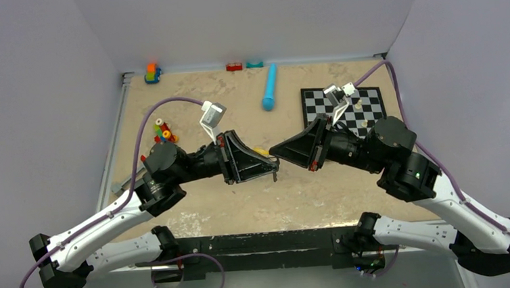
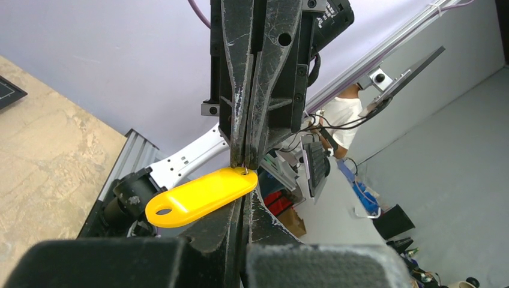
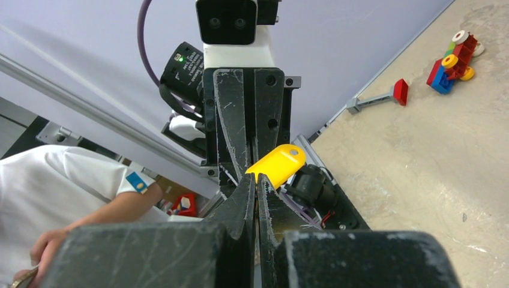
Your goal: Remove the keys from the keyring
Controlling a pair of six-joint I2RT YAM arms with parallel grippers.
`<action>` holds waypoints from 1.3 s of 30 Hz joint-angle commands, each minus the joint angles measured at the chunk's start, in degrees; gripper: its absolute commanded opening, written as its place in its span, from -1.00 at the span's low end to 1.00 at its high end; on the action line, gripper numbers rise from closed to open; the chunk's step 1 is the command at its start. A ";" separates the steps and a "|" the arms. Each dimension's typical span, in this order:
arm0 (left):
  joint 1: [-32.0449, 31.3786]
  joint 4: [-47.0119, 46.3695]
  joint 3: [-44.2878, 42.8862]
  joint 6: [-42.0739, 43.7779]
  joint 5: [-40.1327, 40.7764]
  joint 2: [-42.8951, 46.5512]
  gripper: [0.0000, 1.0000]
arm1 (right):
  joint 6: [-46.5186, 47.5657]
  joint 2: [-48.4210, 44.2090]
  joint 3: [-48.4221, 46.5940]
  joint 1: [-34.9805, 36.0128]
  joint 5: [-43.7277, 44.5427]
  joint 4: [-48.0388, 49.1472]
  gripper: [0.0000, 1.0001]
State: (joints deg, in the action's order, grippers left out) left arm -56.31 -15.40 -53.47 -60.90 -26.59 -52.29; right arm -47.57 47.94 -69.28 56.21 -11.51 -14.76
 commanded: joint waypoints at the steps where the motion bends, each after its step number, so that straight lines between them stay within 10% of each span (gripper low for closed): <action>1: 0.20 -0.29 -1.90 0.79 0.80 0.08 -1.00 | -0.09 -0.51 -1.55 0.00 0.19 -0.40 -1.00; 39: 1.24 14.77 -7.27 4.03 -8.98 -0.87 -1.00 | 20.19 9.00 -19.40 -3.48 -12.42 -20.02 -1.00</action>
State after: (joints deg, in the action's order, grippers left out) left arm -55.59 -4.69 -58.13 -58.81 -32.32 -52.71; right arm -31.99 56.64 -85.08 54.57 -20.53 -33.54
